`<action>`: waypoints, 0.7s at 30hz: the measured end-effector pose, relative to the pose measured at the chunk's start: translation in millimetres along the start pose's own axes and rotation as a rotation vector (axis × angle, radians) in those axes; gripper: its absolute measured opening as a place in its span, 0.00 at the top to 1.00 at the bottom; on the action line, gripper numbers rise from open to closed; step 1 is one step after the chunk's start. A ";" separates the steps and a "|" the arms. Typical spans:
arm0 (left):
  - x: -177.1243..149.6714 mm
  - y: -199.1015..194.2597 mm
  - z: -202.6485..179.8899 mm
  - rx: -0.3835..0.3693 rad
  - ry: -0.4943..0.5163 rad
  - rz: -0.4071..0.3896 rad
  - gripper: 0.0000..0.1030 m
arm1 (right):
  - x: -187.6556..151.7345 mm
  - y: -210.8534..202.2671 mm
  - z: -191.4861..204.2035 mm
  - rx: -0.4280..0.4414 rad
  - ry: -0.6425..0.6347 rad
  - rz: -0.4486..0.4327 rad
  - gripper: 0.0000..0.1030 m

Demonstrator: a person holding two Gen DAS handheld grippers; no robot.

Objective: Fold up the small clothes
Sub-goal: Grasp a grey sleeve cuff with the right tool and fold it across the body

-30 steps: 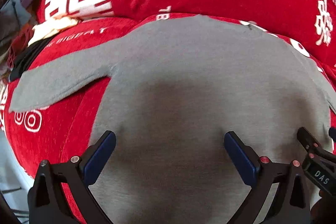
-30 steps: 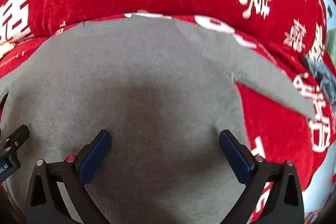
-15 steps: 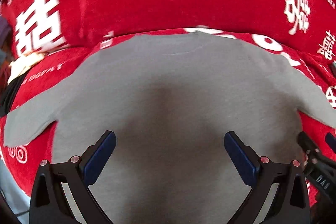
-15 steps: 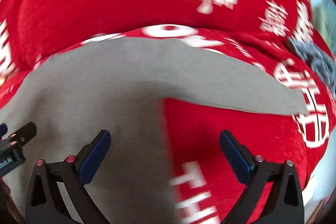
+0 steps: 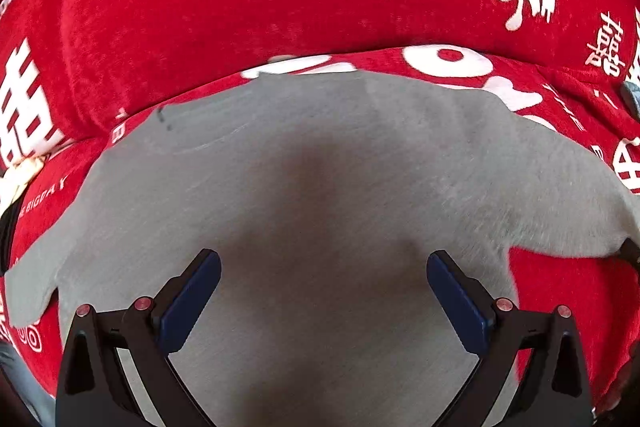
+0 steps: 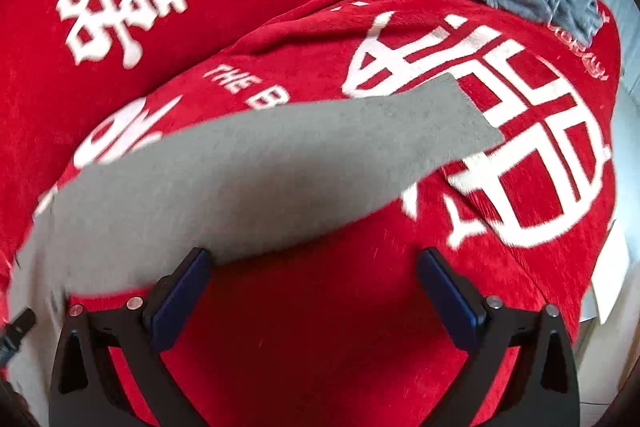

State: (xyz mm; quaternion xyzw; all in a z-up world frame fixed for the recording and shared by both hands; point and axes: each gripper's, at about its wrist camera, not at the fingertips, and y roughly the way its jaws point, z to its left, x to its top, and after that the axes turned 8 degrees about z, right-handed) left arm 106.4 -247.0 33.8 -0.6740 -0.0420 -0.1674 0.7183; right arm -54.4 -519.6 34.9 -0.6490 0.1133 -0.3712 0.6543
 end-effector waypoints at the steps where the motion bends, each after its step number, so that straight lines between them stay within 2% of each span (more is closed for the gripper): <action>1: 4.4 2.9 -5.2 0.000 0.004 0.007 0.00 | 6.3 1.6 -5.1 0.017 0.014 -0.004 0.01; 7: 24.7 19.2 -23.6 -0.016 0.006 0.042 0.00 | 47.8 26.2 -36.6 0.084 0.147 0.013 0.01; 9: 32.0 26.5 -28.8 -0.015 0.007 0.051 0.00 | 59.3 35.7 -47.9 0.121 0.194 0.020 0.15; 10: 36.4 30.2 -31.7 -0.019 0.003 0.054 0.00 | 63.4 38.4 -51.9 0.132 0.204 0.021 0.36; 11: 42.6 34.9 -33.8 -0.026 -0.006 0.059 0.00 | 67.6 39.7 -55.2 0.130 0.204 0.020 0.62; 13: 53.5 41.7 -36.6 -0.040 -0.023 0.070 0.00 | 73.4 38.2 -60.3 0.159 0.186 0.015 0.94; 14: 59.9 44.5 -38.7 -0.045 -0.031 0.073 0.00 | 73.9 35.0 -65.1 0.205 0.192 0.008 0.94; 16: 70.8 50.3 -42.4 -0.060 -0.035 0.083 0.00 | 68.3 21.1 -70.9 0.233 0.210 -0.052 0.94; 18: 81.9 57.7 -46.3 -0.071 -0.056 0.101 0.00 | 60.0 7.1 -71.7 0.235 0.199 -0.108 0.94; 21: 78.7 54.3 -54.5 -0.060 -0.051 0.095 0.00 | 50.3 -2.6 -65.4 0.207 0.167 -0.145 0.94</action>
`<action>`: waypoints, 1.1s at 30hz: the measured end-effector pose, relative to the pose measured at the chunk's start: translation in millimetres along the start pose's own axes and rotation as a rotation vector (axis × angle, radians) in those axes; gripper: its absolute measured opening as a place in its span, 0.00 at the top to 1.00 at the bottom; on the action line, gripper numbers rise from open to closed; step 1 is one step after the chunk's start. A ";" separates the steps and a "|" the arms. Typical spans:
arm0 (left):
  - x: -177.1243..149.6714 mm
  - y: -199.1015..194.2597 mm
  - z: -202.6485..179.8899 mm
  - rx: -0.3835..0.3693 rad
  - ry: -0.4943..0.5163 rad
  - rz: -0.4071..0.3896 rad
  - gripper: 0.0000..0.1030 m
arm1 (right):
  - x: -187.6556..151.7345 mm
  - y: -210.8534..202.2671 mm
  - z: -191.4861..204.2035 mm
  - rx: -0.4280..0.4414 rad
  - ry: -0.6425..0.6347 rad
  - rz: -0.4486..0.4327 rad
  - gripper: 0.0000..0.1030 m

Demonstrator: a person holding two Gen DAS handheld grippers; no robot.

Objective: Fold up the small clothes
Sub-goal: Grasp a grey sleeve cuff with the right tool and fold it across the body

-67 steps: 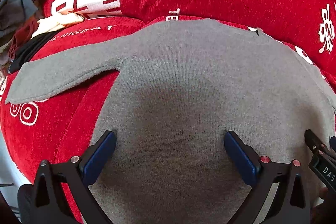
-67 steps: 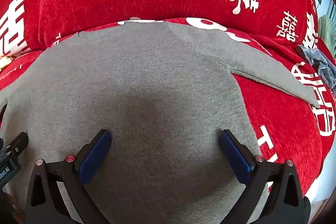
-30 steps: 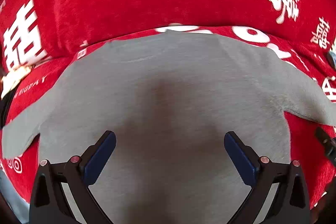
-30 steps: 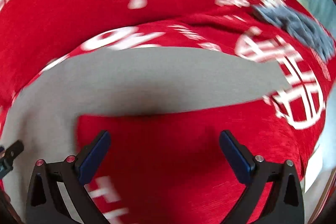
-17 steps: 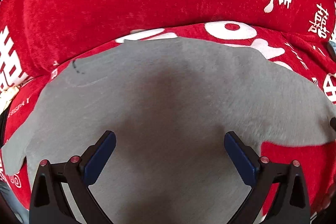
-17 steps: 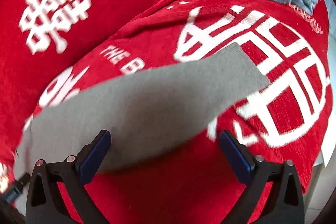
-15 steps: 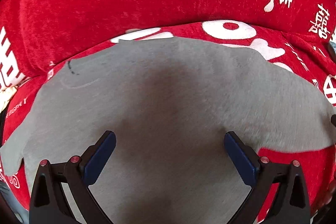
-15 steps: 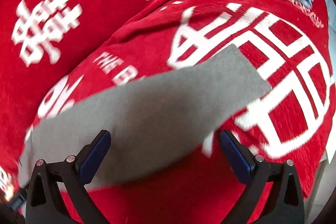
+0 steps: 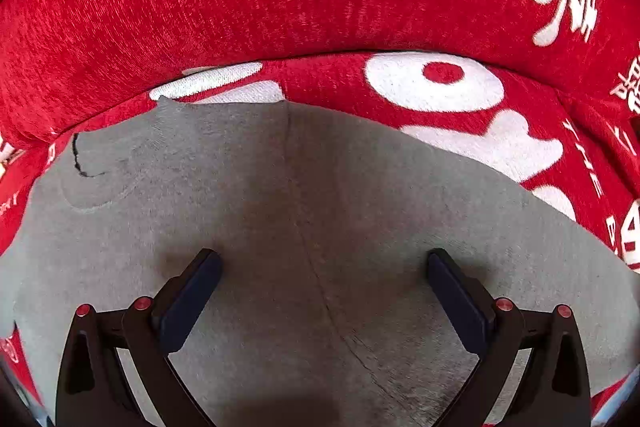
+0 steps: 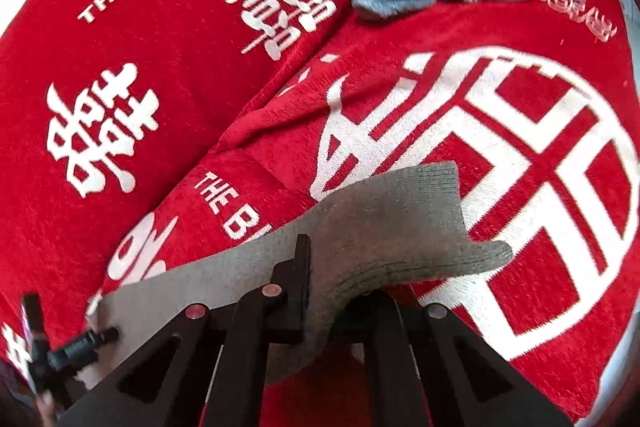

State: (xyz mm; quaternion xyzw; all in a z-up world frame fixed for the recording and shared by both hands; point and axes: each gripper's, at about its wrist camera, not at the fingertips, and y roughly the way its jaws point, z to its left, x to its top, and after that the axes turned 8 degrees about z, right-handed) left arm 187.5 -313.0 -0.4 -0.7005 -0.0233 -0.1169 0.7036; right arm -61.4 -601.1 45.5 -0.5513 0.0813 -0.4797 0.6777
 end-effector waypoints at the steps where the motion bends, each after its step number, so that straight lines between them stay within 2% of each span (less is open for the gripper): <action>1: -5.7 -1.9 -3.1 -0.006 0.022 -0.004 0.00 | -1.6 -1.3 1.6 -0.010 -0.012 -0.004 0.94; 4: -29.2 -11.1 -6.0 -0.024 0.074 -0.027 0.00 | 2.8 12.0 1.9 -0.018 -0.018 0.039 0.94; 8: -56.6 -19.2 3.7 -0.075 0.045 -0.013 0.00 | 7.3 19.9 3.9 -0.052 -0.033 0.075 0.94; 10: -68.4 -29.5 2.0 -0.091 0.087 -0.017 0.00 | 7.3 9.8 14.9 -0.063 -0.077 0.048 0.94; 12: -81.8 -41.7 10.5 -0.140 0.113 -0.016 0.00 | 7.1 -4.5 34.3 -0.083 -0.151 0.008 0.94; 14: -90.6 -52.6 29.4 -0.169 0.096 -0.027 0.00 | 5.7 -21.4 61.2 -0.095 -0.232 -0.029 0.94; 19: -107.0 -70.7 107.5 -0.174 -0.054 -0.088 0.00 | -9.9 -55.1 134.0 -0.071 -0.380 -0.088 0.94; 22: -121.6 -72.1 163.5 -0.172 -0.166 -0.095 0.00 | -37.8 -72.4 196.4 -0.045 -0.501 -0.118 0.94; 28: -145.8 -65.4 265.3 -0.151 -0.340 -0.114 0.00 | -123.4 -100.9 334.2 0.050 -0.749 -0.169 0.94; 29: -151.4 -65.2 281.5 -0.148 -0.365 -0.119 0.00 | -144.5 -102.5 361.4 0.072 -0.794 -0.164 0.94; 31: -160.3 -63.5 305.8 -0.139 -0.397 -0.126 0.00 | -173.5 -96.6 391.6 0.087 -0.848 -0.150 0.94; 33: -173.1 -61.5 334.5 -0.128 -0.428 -0.130 0.00 | -216.5 -79.9 427.3 0.083 -0.921 -0.115 0.94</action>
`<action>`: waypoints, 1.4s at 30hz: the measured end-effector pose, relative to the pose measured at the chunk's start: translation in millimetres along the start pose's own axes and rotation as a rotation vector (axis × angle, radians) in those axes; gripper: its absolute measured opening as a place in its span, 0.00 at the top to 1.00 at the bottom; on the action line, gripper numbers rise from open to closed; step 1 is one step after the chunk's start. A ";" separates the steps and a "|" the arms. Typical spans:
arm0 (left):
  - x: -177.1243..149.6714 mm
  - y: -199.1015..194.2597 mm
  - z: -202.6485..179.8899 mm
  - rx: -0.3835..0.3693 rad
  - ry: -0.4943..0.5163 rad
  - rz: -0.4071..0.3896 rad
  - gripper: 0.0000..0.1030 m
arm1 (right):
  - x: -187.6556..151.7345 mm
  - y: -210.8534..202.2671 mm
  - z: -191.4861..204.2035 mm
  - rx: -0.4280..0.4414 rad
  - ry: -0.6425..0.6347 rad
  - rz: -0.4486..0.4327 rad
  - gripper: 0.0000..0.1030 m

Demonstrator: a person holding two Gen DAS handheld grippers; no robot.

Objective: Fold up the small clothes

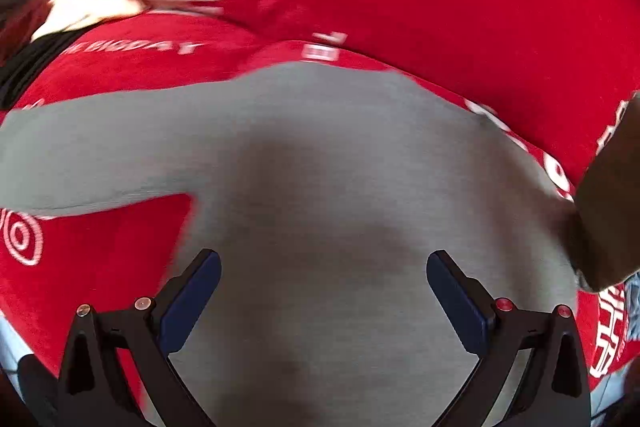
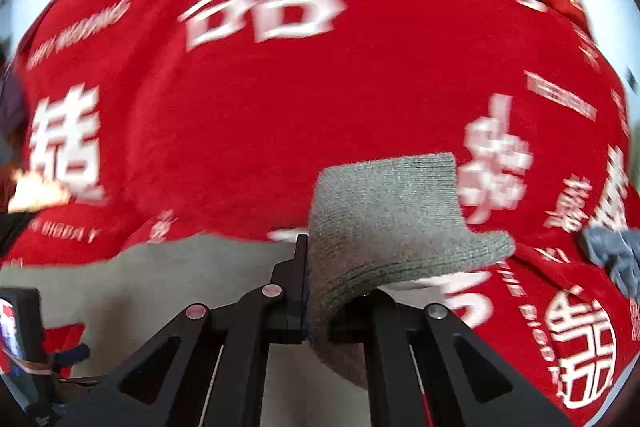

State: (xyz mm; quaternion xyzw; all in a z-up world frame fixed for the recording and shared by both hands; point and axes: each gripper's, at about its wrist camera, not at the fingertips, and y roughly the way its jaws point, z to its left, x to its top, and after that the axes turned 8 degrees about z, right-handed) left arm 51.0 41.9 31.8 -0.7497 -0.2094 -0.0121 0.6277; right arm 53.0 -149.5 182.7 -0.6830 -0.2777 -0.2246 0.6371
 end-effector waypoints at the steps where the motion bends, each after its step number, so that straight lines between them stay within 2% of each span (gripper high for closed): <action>1: -0.4 -0.8 11.7 0.005 -0.010 -0.003 0.00 | -1.9 8.9 17.8 0.005 -0.021 0.022 0.94; 2: -0.3 -1.0 20.9 0.007 -0.021 -0.006 0.00 | -6.6 24.8 45.9 0.009 -0.058 0.059 0.94; 6: -4.7 0.9 63.0 -0.011 -0.084 0.004 0.00 | -32.5 69.4 109.8 -0.018 -0.182 0.160 0.94; 9: -8.6 2.5 81.2 -0.030 -0.111 0.004 0.00 | -55.2 98.0 141.3 -0.071 -0.257 0.223 0.94; 12: -12.0 4.6 93.0 -0.062 -0.145 0.004 0.00 | -66.3 107.2 159.4 -0.073 -0.297 0.255 0.93; 13: -13.8 5.5 93.8 -0.073 -0.155 0.005 0.00 | -66.9 107.2 165.4 -0.067 -0.312 0.263 0.87; 14: -15.6 5.3 94.0 -0.082 -0.160 0.006 0.00 | -66.9 107.4 171.8 -0.051 -0.332 0.275 0.67; 15: -17.4 5.6 94.4 -0.090 -0.163 0.006 0.00 | -66.1 107.2 177.7 -0.025 -0.356 0.297 0.53; 16: -19.9 4.8 95.3 -0.093 -0.169 0.002 0.01 | -64.6 104.9 183.6 0.000 -0.385 0.310 0.26; 17: -22.7 3.6 96.6 -0.092 -0.180 -0.003 0.01 | -63.8 98.8 190.1 0.002 -0.420 0.296 0.21; 18: -27.0 2.2 99.1 -0.100 -0.187 -0.006 0.01 | -62.9 89.8 193.5 -0.007 -0.447 0.262 0.21; 20: -35.8 -1.7 105.6 -0.105 -0.209 -0.017 0.01 | -59.2 70.3 198.4 0.035 -0.498 0.223 0.21; 21: -38.9 -3.6 108.1 -0.104 -0.220 -0.022 0.01 | -54.9 58.9 196.9 0.077 -0.499 0.216 0.21; 24: -41.9 -7.6 110.7 -0.096 -0.232 -0.025 0.01 | -43.6 31.6 177.6 0.128 -0.451 0.178 0.21; 27: -38.5 -10.5 96.6 -0.080 -0.200 -0.034 0.01 | -33.6 15.0 123.3 0.176 -0.320 0.160 0.21; 29: -32.4 -10.5 75.2 -0.094 -0.154 -0.035 0.01 | -31.7 22.7 74.0 0.130 -0.217 0.179 0.21; 31: -25.5 -7.4 52.0 -0.116 -0.095 -0.031 0.01 | -36.0 44.4 25.0 0.014 -0.127 0.236 0.21; 32: -19.2 -3.0 37.4 -0.115 -0.057 -0.034 0.01 | -42.1 58.2 -0.5 -0.048 -0.082 0.276 0.21; 34: -5.5 11.0 18.0 -0.069 -0.019 -0.027 0.01 | -57.4 79.8 -39.1 -0.084 0.002 0.345 0.21; 36: 8.0 31.8 8.0 -0.088 -0.019 0.049 0.01 | -70.0 93.5 -47.8 -0.064 0.033 0.382 0.21; 37: 12.2 36.2 3.0 -0.071 -0.031 0.055 0.01 | -79.0 100.0 -45.3 -0.039 0.024 0.411 0.21; 38: 16.9 35.9 -5.0 -0.050 -0.026 0.030 0.01 | -87.6 103.8 -38.6 -0.017 0.002 0.432 0.21; 39: 20.6 37.5 -12.3 -0.060 -0.008 0.041 0.01 | -93.1 102.4 -31.6 -0.006 -0.018 0.421 0.21; 40: 22.2 38.2 -16.9 -0.038 -0.005 0.045 0.02 | -96.6 95.7 -19.7 -0.017 -0.041 0.366 0.21; 41: 21.5 37.3 -18.6 -0.009 -0.008 0.036 0.08 | -97.9 91.4 -7.0 0.004 -0.081 0.348 0.21; 42: 21.9 38.6 -20.8 0.039 -0.009 0.028 0.27 | -96.7 89.2 4.3 0.049 -0.124 0.351 0.21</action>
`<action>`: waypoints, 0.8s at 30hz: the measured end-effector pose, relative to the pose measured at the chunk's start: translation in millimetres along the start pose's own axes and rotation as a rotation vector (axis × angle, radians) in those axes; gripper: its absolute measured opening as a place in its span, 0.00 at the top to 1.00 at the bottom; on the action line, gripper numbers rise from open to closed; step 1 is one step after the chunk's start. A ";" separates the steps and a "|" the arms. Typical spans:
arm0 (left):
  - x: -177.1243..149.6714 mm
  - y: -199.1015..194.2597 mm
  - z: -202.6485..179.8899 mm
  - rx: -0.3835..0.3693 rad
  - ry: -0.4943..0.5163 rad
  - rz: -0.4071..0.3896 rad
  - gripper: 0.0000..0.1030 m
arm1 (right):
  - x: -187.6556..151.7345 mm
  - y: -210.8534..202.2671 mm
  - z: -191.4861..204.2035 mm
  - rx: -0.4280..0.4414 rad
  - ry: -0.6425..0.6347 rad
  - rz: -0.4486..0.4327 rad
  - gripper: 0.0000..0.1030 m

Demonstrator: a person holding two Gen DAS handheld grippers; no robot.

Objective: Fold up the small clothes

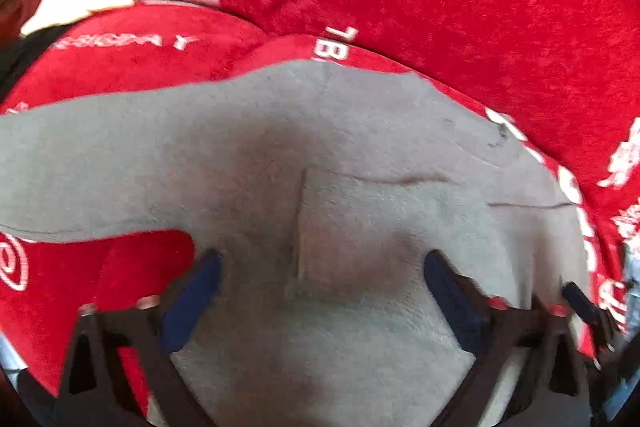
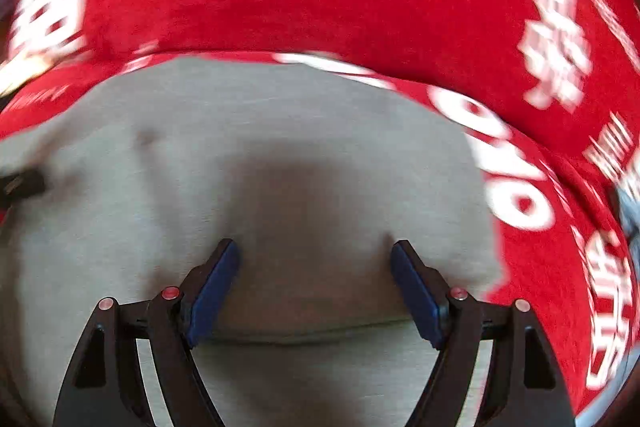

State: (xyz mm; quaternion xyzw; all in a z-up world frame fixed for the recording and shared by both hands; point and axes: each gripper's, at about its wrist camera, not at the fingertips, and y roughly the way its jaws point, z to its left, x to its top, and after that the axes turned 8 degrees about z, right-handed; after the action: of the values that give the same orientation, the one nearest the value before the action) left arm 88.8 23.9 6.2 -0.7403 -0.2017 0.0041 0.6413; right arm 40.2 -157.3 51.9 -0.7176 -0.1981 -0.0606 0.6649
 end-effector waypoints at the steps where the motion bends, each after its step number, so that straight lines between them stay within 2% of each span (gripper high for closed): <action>1: 0.4 3.9 -0.9 0.059 0.005 0.011 0.38 | -0.5 -2.1 0.4 -0.001 -0.009 -0.005 0.21; 2: 0.3 4.8 0.4 0.066 0.008 0.008 0.39 | 1.5 -3.9 0.0 -0.010 -0.004 -0.012 0.21; 4: -2.8 -4.3 7.3 0.087 -0.005 -0.028 0.70 | 4.7 -7.0 -14.4 0.028 0.059 -0.010 0.21; 5: -4.2 -7.2 9.9 0.096 -0.006 -0.031 0.75 | 4.5 -8.9 -21.2 0.037 0.088 -0.010 0.21; 7: -5.7 -9.8 20.1 0.103 -0.030 -0.038 0.95 | 4.7 -12.1 -34.5 0.044 0.134 -0.018 0.21; 12: -9.1 -8.9 32.0 0.084 -0.048 -0.029 0.95 | 5.7 -14.5 -34.0 0.049 0.127 -0.032 0.21; 16: -13.1 -19.6 48.8 -0.042 -0.068 0.007 0.94 | 4.9 -17.9 -22.3 0.049 0.085 -0.054 0.21; 18: -14.9 -23.9 56.6 -0.076 -0.083 0.016 0.94 | 1.6 -18.8 -14.9 0.039 0.054 -0.072 0.21; 20: -17.7 -25.4 55.5 -0.093 -0.078 0.037 0.94 | 0.2 -13.6 -11.7 0.033 0.052 -0.068 0.21; 24: -25.1 -29.9 34.0 -0.139 -0.014 0.066 0.94 | -6.6 -1.8 -17.1 0.078 0.107 -0.038 0.21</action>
State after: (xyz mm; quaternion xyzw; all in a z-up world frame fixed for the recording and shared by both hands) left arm 47.9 51.4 22.3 -0.7894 -0.1812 0.0164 0.5863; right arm 36.5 -175.3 53.1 -0.6831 -0.1782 -0.1035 0.7006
